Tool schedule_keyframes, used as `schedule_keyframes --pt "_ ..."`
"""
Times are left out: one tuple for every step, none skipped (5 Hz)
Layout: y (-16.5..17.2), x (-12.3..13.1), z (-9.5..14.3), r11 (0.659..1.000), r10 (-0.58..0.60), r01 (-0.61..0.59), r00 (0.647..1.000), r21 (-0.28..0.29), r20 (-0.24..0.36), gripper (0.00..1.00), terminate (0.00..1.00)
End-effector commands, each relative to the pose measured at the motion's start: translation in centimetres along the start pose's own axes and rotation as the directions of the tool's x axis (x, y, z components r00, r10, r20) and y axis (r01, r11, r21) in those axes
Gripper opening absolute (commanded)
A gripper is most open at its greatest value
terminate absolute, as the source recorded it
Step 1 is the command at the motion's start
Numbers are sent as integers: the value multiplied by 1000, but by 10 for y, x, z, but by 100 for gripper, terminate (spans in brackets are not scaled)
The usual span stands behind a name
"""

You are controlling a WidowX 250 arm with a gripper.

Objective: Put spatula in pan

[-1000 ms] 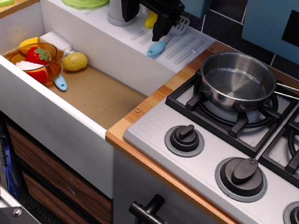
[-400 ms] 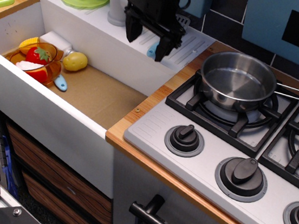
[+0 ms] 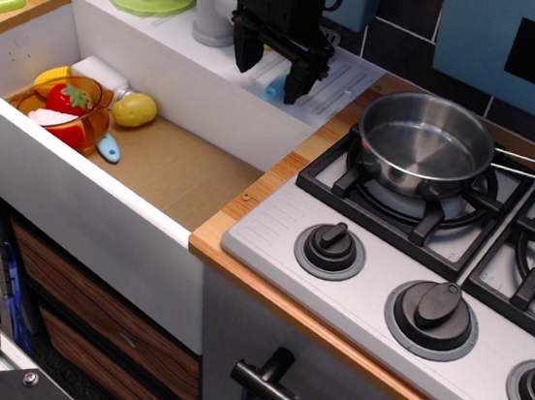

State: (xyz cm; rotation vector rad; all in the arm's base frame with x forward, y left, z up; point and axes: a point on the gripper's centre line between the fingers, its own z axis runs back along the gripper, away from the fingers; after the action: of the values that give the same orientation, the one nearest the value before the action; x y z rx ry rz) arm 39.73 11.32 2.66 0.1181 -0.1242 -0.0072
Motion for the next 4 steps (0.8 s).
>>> schedule_keyframes --pt "11 17 14 1000 5 -5 998 -4 65 100 0" --pt "16 29 8 1000 9 -8 998 -27 65 100 0" --pt "11 37 2 1000 13 -11 998 -29 68 100 0" --pt "5 40 -2 1000 20 -20 998 -3 60 0 0"
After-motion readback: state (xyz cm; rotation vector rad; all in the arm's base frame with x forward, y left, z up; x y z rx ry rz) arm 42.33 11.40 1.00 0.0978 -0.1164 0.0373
